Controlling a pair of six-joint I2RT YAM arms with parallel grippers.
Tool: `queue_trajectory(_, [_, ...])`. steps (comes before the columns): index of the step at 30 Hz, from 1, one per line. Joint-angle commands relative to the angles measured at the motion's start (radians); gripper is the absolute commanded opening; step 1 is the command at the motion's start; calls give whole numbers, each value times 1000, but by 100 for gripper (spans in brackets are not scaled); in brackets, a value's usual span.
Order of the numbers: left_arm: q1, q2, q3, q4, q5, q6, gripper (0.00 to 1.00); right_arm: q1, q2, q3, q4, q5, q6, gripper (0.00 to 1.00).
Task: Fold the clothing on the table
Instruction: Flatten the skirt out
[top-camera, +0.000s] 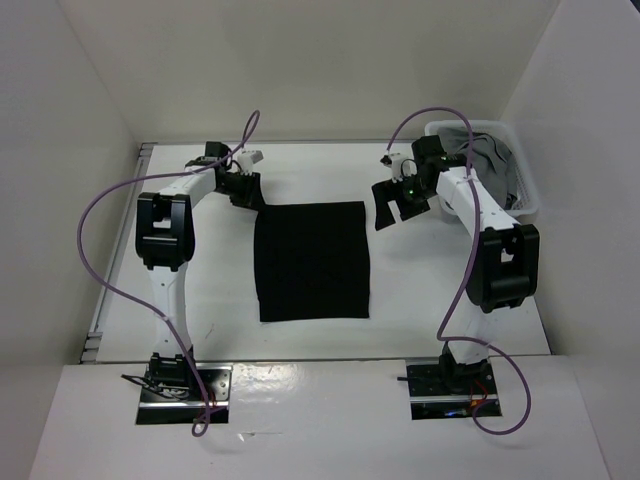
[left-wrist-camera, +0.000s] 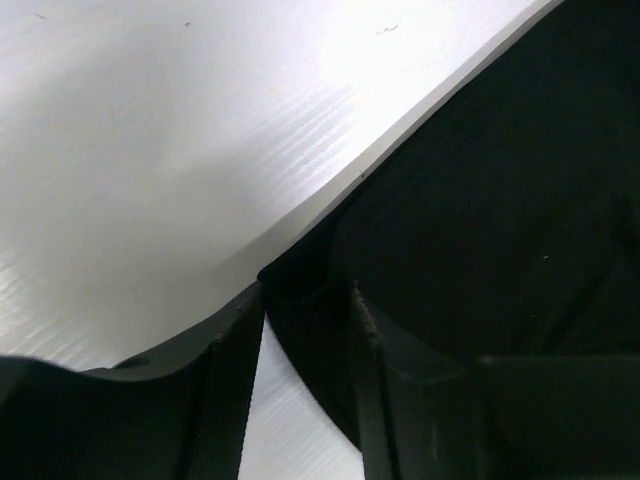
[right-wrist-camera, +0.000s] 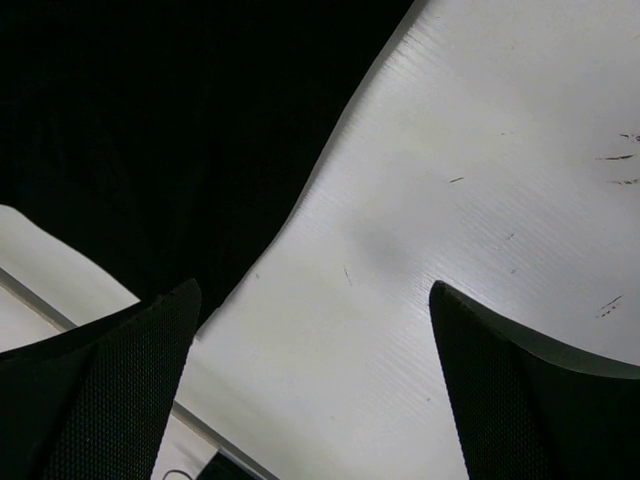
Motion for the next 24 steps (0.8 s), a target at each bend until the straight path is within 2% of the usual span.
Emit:
queue_trajectory(1, [-2,36,17,-27,14,16,39,-6,-2,32,-15,-16,-14,99])
queue_trajectory(5, [-2,36,26,-37,5,16,23,-6,7,32,-5,-16,-14,99])
queue_trajectory(10, [-2,45,37,-46,-6,16,21,-6,38,41,-5,-25,-14,99])
queue_trajectory(14, [-2,45,37,-46,-6,25,14,-15,98,75,17,-46,-14,98])
queue_trajectory(24, [-11,34,47,-87,-36,71,13,-34,334,280,51,-137,-5,92])
